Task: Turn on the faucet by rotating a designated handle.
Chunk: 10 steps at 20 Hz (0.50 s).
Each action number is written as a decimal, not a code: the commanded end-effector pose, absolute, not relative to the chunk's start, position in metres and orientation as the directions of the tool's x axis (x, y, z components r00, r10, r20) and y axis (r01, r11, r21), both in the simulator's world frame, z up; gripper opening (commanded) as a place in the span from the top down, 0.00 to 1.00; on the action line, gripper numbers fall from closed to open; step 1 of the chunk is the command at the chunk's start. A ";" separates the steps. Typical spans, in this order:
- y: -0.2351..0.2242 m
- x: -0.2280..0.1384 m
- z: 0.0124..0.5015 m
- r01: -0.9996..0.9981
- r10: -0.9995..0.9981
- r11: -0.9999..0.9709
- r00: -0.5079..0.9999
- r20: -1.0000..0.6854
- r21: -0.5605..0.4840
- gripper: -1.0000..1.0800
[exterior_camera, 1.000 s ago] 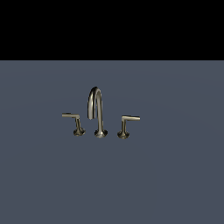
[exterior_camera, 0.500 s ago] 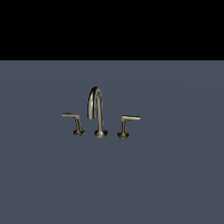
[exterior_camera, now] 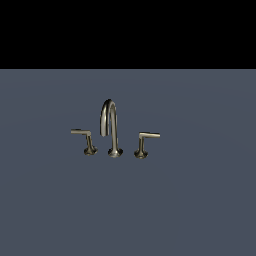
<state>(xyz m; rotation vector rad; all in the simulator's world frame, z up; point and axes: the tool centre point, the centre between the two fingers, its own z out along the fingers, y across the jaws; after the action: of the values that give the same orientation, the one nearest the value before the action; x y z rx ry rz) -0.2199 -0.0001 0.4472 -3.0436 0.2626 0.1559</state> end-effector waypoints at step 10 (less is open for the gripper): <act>0.033 -0.151 0.407 -0.410 -0.390 -0.905 0.906 -0.166 -0.112 1.00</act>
<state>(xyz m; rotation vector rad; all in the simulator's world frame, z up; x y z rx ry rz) -0.1607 0.0279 0.4134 -2.9435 0.5637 0.2008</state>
